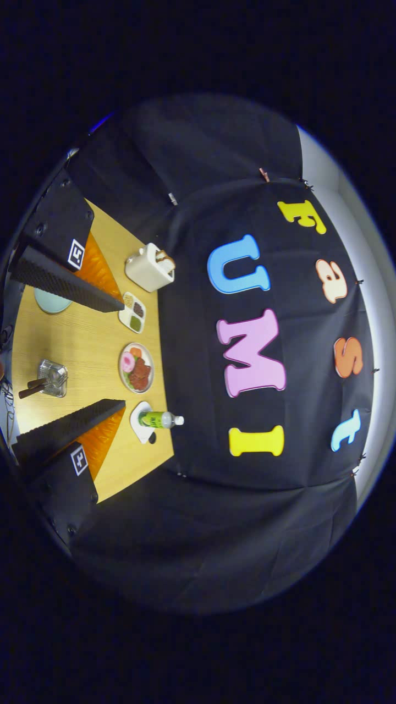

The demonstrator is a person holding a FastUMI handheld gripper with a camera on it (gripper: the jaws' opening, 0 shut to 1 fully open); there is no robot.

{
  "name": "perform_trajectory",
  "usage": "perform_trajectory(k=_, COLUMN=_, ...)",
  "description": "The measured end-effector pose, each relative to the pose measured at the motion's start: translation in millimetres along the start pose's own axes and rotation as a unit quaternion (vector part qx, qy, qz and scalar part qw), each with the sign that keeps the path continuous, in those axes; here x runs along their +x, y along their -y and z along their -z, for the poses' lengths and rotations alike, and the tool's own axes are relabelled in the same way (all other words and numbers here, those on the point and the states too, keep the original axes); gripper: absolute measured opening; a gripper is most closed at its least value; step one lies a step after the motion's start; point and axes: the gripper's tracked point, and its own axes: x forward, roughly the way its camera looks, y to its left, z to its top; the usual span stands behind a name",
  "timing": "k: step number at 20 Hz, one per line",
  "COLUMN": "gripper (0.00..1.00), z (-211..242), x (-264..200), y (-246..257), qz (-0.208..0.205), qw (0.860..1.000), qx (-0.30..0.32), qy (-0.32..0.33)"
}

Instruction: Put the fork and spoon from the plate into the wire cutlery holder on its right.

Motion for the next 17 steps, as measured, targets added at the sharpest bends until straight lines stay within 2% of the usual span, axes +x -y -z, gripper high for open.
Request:
perform_trajectory(k=3, gripper=0.99, z=-28.0, x=-15.7, y=-8.8, qz=0.007, qw=0.997, qx=-0.029, qy=0.076)
perform_trajectory(k=7, gripper=0.99, z=-40.7, x=-34.4, y=-19.6, qz=0.034, qw=0.988, qx=-0.07, qy=0.133)
perform_trajectory(k=9, gripper=0.99, z=-32.4, x=-39.8, y=-18.2, qz=0.057, qw=0.984, qx=-0.086, qy=0.144)
perform_trajectory(k=12, gripper=0.99, z=-13.3, x=-44.0, y=-40.7, qz=0.038, qw=0.987, qx=-0.075, qy=0.136)
perform_trajectory(k=17, gripper=0.99, z=-6.3, x=-40.6, y=-42.9, qz=0.028, qw=0.989, qx=-0.065, qy=0.127)
